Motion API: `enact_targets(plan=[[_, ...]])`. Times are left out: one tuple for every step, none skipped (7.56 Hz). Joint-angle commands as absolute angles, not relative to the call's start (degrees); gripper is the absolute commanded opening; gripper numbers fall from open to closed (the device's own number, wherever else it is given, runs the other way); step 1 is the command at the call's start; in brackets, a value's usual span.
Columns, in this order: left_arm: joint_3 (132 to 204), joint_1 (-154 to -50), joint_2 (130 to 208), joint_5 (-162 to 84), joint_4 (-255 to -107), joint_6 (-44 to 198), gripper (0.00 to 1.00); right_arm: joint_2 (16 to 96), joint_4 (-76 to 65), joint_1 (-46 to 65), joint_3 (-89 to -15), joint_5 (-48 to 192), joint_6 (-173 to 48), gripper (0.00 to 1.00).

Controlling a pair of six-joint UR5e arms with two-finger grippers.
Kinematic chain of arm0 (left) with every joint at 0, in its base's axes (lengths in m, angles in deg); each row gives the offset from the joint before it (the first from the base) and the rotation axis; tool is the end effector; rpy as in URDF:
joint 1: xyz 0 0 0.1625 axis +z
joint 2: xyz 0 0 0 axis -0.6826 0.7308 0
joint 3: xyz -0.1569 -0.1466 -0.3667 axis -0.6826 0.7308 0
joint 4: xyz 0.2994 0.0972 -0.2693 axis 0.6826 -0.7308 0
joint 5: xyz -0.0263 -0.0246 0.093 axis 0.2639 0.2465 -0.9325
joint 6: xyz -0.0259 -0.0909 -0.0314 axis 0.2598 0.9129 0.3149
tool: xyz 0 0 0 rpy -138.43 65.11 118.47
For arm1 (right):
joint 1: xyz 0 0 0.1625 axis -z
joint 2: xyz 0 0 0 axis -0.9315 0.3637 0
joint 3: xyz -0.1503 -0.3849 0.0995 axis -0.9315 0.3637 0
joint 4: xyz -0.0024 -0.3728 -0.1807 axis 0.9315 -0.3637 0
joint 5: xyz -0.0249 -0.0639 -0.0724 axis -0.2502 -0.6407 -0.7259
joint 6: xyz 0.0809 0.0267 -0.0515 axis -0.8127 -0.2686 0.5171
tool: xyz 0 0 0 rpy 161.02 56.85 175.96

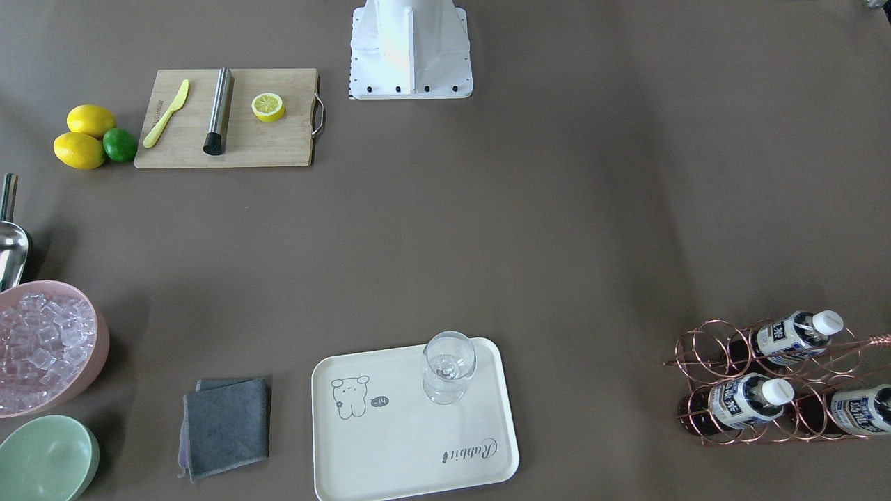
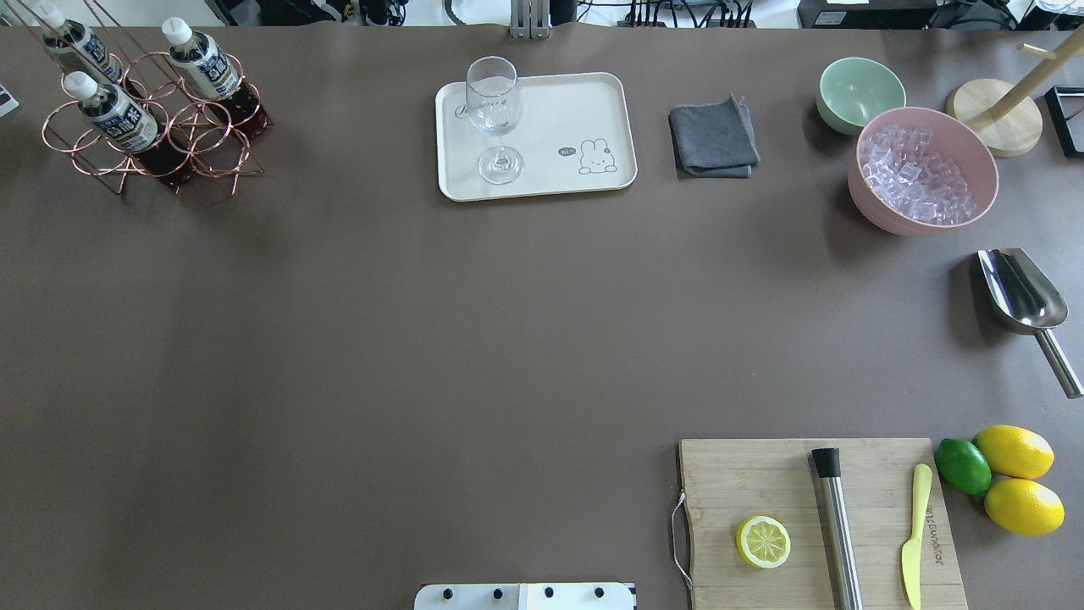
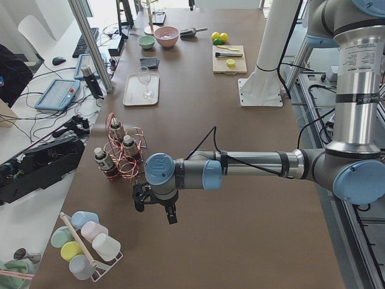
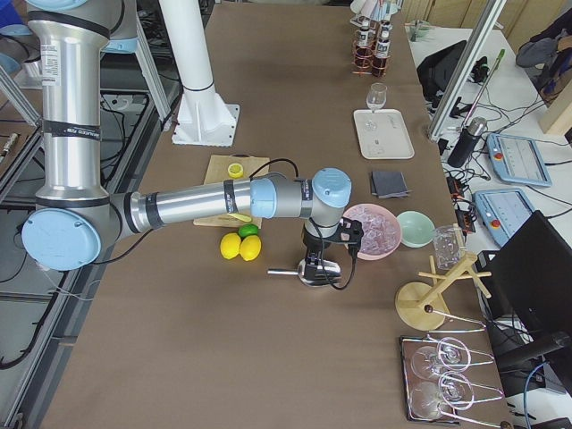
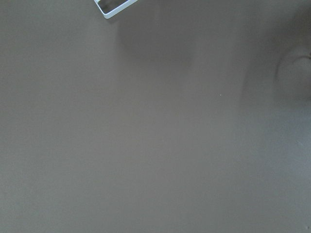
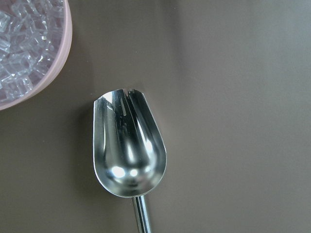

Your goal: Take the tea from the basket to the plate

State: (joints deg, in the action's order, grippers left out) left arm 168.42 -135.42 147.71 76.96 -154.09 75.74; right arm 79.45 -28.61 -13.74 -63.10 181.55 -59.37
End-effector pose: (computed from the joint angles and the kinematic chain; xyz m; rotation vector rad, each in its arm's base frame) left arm -0.0795 -0.4735 0.6594 -0.0972 0.8285 -0.2692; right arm 0.0038 -0.4691 0.5818 -0.1100 -0.7395 0.0855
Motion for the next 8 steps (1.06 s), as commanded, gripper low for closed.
enact_targets(plan=[[169.3,-135.8,147.1,76.9,-154.1,75.9,0.99,79.8,-28.5,-13.7,-63.1,181.6,-59.4,1.0],[169.1,-135.6,146.8,76.9,-154.1,75.8,0.99,79.8,-28.5,-13.7,-63.2,181.6,-59.4,1.0],[169.3,-135.7,146.7,76.9,-154.1,75.8,0.99,79.8,-28.5,-13.8,-63.2,181.6,-59.4,1.0],[169.3,-135.5,146.7,76.9,-154.1,75.8,0.99,79.8,-28.5,-13.8,-63.1,181.6,-59.4,1.0],[169.5,-135.3,146.7,77.0,-154.1,75.8,0.99,79.7,-28.5,-13.7,-63.2,181.6,-59.4,1.0],[169.3,-135.3,146.9,77.1,-154.1,75.6,0.99,79.8,-28.5,-13.7,-63.2,181.6,-59.5,1.0],[169.8,-135.4,146.9,77.1,-154.1,75.8,0.99,79.7,-28.5,-13.7,-63.2,181.6,-59.4,1.0],[169.6,-135.4,147.1,77.0,-154.1,75.7,0.99,79.7,-28.5,-13.7,-63.3,181.6,-59.4,1.0]])
